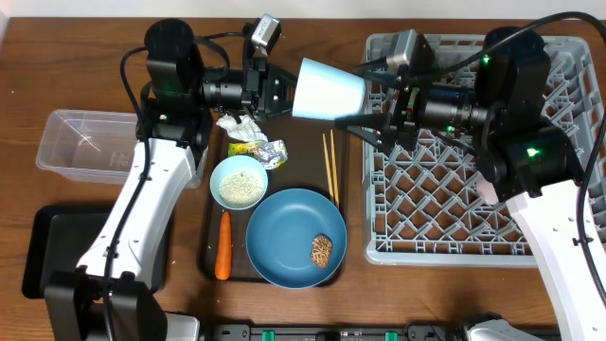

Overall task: Sort waste into correct bins and load items into the dishwasher rack
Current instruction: 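Lift the light-blue cup and hand it to the right gripper, then place the light-blue cup in the rack beside the pink cup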

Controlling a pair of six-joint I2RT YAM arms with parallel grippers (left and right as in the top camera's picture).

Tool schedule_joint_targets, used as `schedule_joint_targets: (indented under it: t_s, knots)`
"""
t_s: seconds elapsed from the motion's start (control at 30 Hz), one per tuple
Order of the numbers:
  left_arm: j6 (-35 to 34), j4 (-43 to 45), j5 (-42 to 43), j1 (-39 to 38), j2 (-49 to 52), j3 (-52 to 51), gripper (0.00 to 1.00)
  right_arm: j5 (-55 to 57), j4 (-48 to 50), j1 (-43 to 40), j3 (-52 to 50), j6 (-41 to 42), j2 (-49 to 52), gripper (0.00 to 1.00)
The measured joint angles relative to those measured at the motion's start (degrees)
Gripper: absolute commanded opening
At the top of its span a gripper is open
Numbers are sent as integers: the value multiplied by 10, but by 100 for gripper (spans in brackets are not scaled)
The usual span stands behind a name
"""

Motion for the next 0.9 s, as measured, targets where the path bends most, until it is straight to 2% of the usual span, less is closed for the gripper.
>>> schedule_joint_targets:
  t_s: [0.23, 0.37, 0.47, 0.5, 0.53, 0.67, 0.77, 0.9]
  knots:
    - [-1, 10, 9, 0, 0, 0, 6, -15, -6, 12, 0, -2, 4, 67]
    - [-14, 34, 14, 0, 0, 0, 6, -16, -8, 12, 0, -4, 5, 56]
    - [-26, 52, 16, 0, 0, 0, 7, -16, -6, 12, 0, -4, 5, 55]
    - [-29, 55, 15, 0, 0, 0, 13, -16, -6, 12, 0, -4, 5, 55]
    - [-30, 58, 15, 0, 0, 0, 28, -16, -7, 12, 0, -2, 4, 54]
    - [-38, 68, 12, 0, 0, 0, 50, -14, -10, 12, 0, 9, 2, 54]
    - [-40, 82, 12, 0, 0, 0, 59, -7, -13, 6, 0, 24, -8, 52]
    - [-40, 101, 10, 3, 0, 0, 61, 17, -33, -25, 0, 51, -40, 54]
